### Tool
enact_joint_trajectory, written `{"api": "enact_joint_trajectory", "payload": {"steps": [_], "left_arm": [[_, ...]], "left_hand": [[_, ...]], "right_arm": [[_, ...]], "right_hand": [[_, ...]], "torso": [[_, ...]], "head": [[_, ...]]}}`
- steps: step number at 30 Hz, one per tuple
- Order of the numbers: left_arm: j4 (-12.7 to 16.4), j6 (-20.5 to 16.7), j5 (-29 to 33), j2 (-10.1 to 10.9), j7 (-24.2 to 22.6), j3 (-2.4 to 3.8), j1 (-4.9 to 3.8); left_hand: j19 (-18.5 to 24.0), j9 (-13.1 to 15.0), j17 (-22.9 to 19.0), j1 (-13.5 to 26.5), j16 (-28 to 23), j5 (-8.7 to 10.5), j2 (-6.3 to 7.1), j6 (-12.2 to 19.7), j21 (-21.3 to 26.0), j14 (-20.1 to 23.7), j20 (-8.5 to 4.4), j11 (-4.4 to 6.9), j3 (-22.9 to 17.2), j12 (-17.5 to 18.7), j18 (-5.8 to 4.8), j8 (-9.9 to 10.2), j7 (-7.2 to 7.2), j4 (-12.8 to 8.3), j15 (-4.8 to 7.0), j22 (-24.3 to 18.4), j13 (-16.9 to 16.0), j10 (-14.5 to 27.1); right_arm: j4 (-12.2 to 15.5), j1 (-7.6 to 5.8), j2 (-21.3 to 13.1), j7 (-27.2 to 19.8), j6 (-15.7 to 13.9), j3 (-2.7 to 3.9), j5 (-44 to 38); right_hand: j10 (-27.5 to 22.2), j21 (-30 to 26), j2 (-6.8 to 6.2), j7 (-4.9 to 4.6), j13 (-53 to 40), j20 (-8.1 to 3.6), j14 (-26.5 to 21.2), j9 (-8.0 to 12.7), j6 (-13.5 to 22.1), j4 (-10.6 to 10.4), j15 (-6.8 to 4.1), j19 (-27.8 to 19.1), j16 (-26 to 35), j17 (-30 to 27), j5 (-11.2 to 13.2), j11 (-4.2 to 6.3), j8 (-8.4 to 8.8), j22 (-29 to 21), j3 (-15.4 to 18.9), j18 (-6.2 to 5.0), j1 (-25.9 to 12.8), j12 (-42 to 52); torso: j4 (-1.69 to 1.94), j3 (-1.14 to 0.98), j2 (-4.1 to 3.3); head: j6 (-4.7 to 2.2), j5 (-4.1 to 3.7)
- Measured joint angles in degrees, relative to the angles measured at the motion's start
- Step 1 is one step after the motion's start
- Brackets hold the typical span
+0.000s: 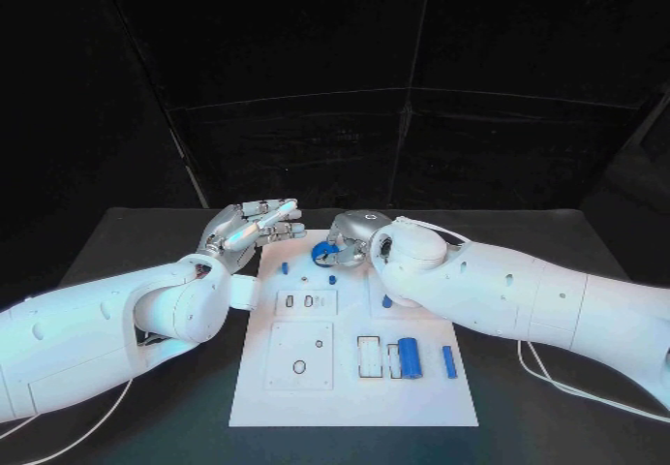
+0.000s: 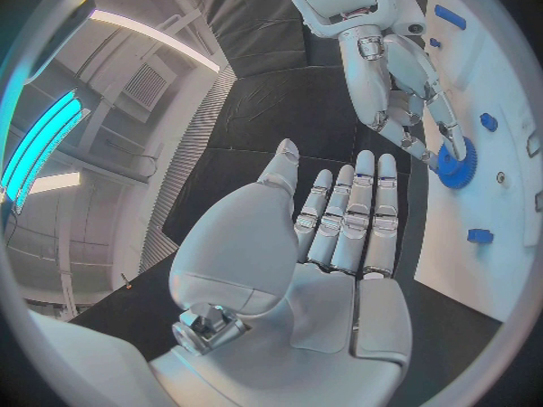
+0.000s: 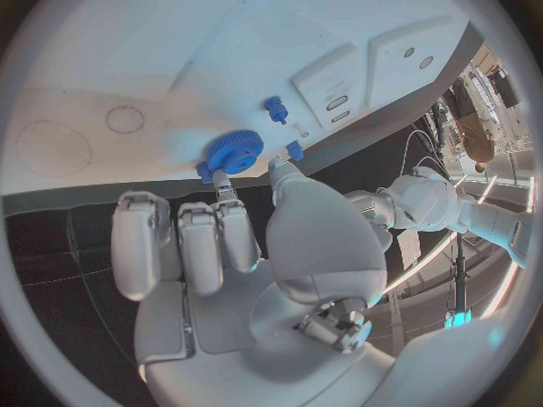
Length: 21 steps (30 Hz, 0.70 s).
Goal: Assemble the parts on the task board
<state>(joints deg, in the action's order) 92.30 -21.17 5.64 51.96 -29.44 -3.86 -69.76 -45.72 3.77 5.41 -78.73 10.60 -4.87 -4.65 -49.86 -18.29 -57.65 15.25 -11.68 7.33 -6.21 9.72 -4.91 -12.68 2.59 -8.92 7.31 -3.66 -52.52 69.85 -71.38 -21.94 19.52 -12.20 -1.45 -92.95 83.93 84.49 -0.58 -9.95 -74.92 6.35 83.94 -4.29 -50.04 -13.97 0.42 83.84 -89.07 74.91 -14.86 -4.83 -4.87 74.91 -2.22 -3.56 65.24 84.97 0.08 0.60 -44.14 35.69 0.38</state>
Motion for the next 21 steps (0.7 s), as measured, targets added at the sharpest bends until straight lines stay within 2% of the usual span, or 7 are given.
{"api": "enact_joint_trajectory", "payload": {"steps": [3,14,21], "left_arm": [[0.0,0.0,0.0,0.0,0.0,0.0,0.0],[0.0,0.0,0.0,0.3,0.0,0.0,0.0],[0.0,0.0,0.0,0.7,0.0,0.0,0.0]], "left_hand": [[0.0,0.0,0.0,0.0,0.0,0.0,0.0,0.0,0.0,0.0,0.0,0.0,0.0,0.0,0.0,0.0,0.0,0.0,0.0,0.0,0.0,0.0],[0.0,0.0,0.0,0.0,0.0,0.0,0.0,0.0,0.0,0.0,0.0,0.0,0.0,0.0,0.0,0.0,0.0,0.0,0.0,0.0,0.0,0.0],[0.0,0.0,0.0,0.0,0.0,0.0,0.0,0.0,0.0,0.0,0.0,0.0,0.0,0.0,0.0,0.0,0.0,0.0,0.0,0.0,0.0,0.0]], "right_arm": [[0.6,0.36,-0.9,-0.1,-1.3,-0.18,0.2],[4.8,0.31,-4.9,-1.3,-10.1,-0.12,0.4],[10.6,0.28,-11.5,-2.3,-14.0,-0.12,1.6]], "right_hand": [[0.0,0.0,0.16,0.0,0.0,0.0,0.0,0.1,0.0,0.6,0.0,0.0,0.0,0.0,-1.5,0.0,0.23,0.0,0.4,0.0,1.6,0.0],[0.0,0.0,-0.18,0.0,0.0,0.21,0.0,0.1,0.0,1.5,0.0,0.2,0.0,0.0,-1.9,0.01,0.59,0.0,0.7,0.0,3.7,0.0],[0.0,0.2,-0.33,-0.14,0.0,0.21,0.0,0.1,-0.2,2.0,0.0,0.2,0.0,0.0,-1.9,0.01,0.59,0.0,1.0,0.0,4.6,0.0]], "torso": [[-0.01,-0.01,0.0],[-0.11,-0.08,0.07],[-0.17,-0.08,0.12]], "head": [[-0.02,0.05],[-0.29,0.03],[-0.59,-0.04]]}}
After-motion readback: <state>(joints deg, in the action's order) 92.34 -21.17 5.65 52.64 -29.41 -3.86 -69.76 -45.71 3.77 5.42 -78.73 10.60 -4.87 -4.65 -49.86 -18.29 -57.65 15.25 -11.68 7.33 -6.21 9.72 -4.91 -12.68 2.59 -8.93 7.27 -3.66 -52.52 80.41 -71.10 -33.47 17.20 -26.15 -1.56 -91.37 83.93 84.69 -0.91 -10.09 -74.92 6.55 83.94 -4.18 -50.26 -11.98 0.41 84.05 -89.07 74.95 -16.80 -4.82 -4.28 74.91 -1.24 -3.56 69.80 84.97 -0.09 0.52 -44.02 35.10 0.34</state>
